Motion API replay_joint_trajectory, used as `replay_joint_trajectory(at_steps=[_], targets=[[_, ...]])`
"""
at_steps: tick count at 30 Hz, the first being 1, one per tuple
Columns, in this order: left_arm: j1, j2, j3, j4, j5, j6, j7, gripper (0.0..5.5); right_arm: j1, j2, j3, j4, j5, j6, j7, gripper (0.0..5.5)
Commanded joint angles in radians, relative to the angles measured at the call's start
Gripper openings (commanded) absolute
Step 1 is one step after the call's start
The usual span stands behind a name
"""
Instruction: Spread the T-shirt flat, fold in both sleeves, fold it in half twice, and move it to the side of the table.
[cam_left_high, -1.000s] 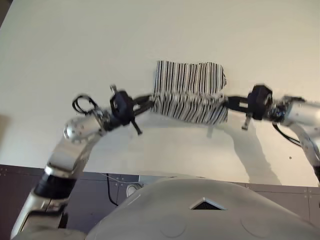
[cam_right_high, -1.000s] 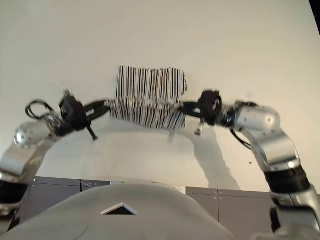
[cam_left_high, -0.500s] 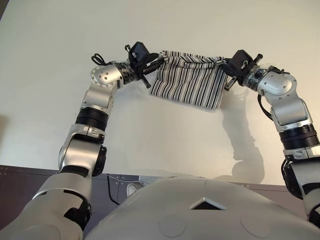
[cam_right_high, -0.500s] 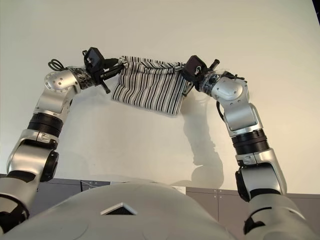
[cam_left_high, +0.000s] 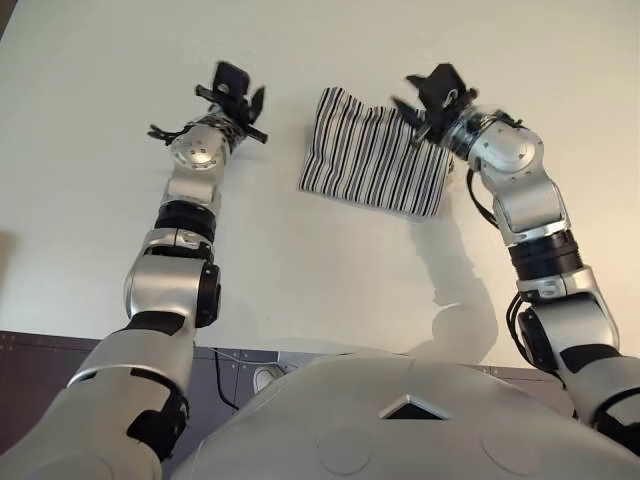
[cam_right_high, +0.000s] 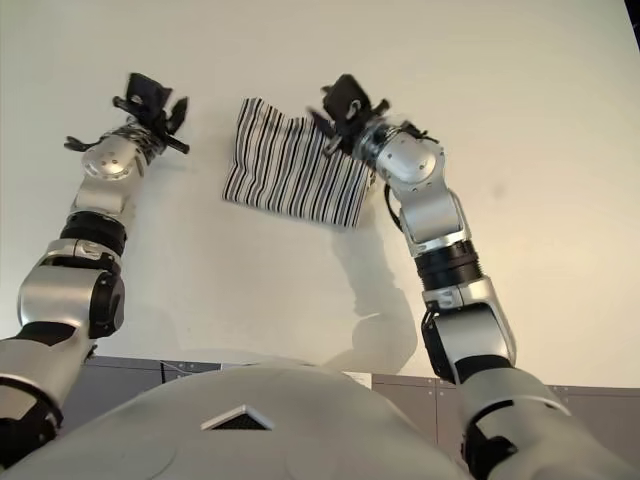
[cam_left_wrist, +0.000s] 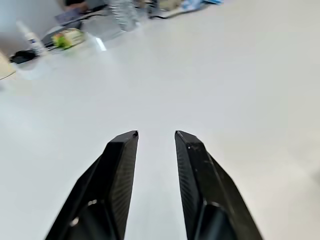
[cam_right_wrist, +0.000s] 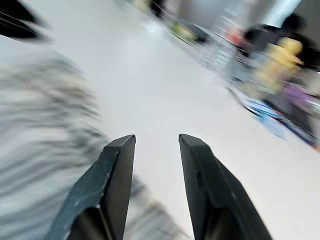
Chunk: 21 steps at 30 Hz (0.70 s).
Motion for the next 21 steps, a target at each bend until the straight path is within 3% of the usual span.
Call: replay_joint_trajectory(at_steps=[1,4,7,9,11,13,17,21], targets=[[0.156,-0.085,0.141,-0.255,-0.110,0.086,0.164,1.35,0.038,0.014,0.049,0.105,-0.065,0.042,-0.018,1.59],[0.181,-0.164,0.231,-0.407,-0.199,0.166,0.279,1.35,0.022,0.090,0.022,0.199,-0.103,0.140,-0.154,1.59],[0.174,-0.187,0.225,-0.478,-0.207,0.229,0.283,1.35,0.014,0.161,-0.034,0.241,-0.085,0.241,-0.254,1.59],[0.165,-0.195,0.243,-0.497,-0.229,0.257,0.283,1.35,-0.031,0.181,-0.161,0.325,-0.054,0.274,-0.391,1.59],[0.157,-0.201,0.269,-0.487,-0.243,0.268,0.299,1.35,-0.105,0.139,-0.304,0.488,-0.028,0.248,-0.546,1.59],[0.146,-0.206,0.270,-0.473,-0.231,0.264,0.308,1.35,-0.189,0.023,-0.412,0.695,-0.017,0.173,-0.670,1.59],[0.131,-0.220,0.268,-0.460,-0.210,0.246,0.320,1.35,-0.270,-0.138,-0.455,0.923,-0.056,0.033,-0.763,1.59],[0.123,-0.224,0.267,-0.447,-0.195,0.228,0.327,1.35,-0.309,-0.153,-0.486,1.020,-0.049,-0.041,-0.826,1.59]])
